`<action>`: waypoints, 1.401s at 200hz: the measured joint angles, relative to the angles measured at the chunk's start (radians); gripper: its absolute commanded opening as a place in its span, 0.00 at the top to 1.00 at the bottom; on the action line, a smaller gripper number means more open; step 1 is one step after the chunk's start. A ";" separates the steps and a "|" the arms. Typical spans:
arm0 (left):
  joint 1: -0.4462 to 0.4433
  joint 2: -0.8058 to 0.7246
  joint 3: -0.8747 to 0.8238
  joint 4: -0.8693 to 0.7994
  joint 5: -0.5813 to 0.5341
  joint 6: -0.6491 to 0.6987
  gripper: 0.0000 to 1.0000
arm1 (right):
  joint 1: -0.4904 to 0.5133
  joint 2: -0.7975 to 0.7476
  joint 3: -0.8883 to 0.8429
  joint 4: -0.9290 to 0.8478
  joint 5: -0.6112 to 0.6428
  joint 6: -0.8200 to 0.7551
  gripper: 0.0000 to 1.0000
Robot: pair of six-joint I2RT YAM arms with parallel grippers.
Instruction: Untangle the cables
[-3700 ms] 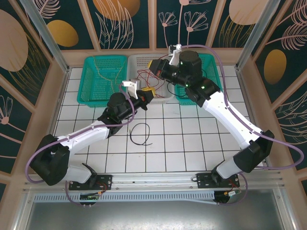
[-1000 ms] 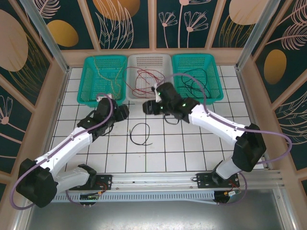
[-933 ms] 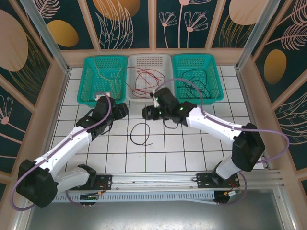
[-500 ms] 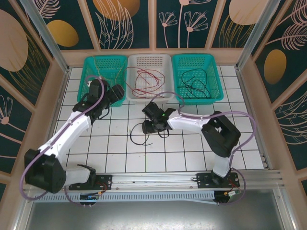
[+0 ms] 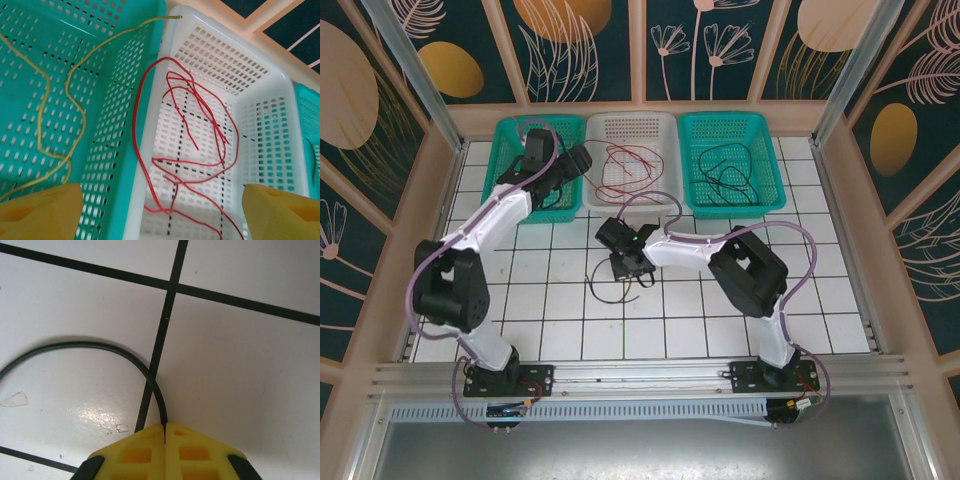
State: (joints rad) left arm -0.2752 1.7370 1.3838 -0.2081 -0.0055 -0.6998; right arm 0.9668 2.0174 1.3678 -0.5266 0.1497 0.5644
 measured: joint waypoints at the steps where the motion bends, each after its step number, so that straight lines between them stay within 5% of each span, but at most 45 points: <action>1: 0.000 0.005 0.003 0.000 0.000 0.001 0.16 | 0.000 -0.001 -0.001 0.000 0.000 0.003 1.00; 114: 0.014 0.380 0.372 -0.061 0.058 0.063 0.24 | -0.021 -0.365 -0.210 -0.065 0.084 0.105 1.00; 253: -0.049 0.409 0.427 -0.021 0.209 0.058 0.27 | -0.019 -0.788 -0.201 0.003 0.201 0.123 1.00; 280: -0.080 0.416 0.446 -0.018 0.216 0.061 0.21 | -0.040 -0.843 -0.201 0.020 0.201 0.122 1.00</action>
State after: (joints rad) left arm -0.3553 2.1532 1.8301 -0.2260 0.2108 -0.6392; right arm 0.9272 1.1744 1.1667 -0.5068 0.3508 0.6868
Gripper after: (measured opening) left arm 0.754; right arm 0.045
